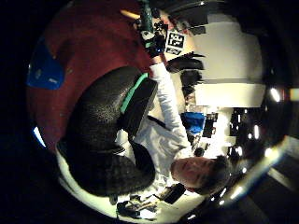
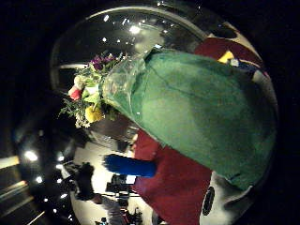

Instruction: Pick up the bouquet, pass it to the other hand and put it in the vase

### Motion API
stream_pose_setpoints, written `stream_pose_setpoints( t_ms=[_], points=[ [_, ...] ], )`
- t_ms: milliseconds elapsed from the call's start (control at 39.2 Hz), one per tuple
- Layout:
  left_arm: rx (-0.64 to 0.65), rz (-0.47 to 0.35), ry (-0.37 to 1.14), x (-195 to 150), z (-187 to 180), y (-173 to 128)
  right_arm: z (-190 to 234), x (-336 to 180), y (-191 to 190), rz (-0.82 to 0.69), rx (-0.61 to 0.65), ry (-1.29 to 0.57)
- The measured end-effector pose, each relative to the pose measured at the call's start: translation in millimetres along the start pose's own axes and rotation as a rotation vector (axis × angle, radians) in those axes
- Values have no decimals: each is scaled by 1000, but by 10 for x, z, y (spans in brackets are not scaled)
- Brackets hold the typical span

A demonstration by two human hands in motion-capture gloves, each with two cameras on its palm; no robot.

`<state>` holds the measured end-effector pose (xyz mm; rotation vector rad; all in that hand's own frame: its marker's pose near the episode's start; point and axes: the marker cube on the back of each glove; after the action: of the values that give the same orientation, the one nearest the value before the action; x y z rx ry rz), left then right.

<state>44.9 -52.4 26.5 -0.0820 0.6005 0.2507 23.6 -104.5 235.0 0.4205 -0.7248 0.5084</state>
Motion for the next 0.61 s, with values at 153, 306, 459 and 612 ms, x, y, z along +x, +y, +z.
stream_pose_setpoints(
  t_ms=[153,306,459,612],
  points=[
    [181,12,60,213,-174,-258,-232,-367,-45,-141,115,-323],
    [286,23,286,457,-260,-574,-288,-611,108,-168,73,-579],
    [306,29,640,814,-279,-940,-308,-880,312,-222,54,-759],
    [302,-2,890,989,-144,-1277,-313,-1134,476,-253,19,-823]
  ],
)
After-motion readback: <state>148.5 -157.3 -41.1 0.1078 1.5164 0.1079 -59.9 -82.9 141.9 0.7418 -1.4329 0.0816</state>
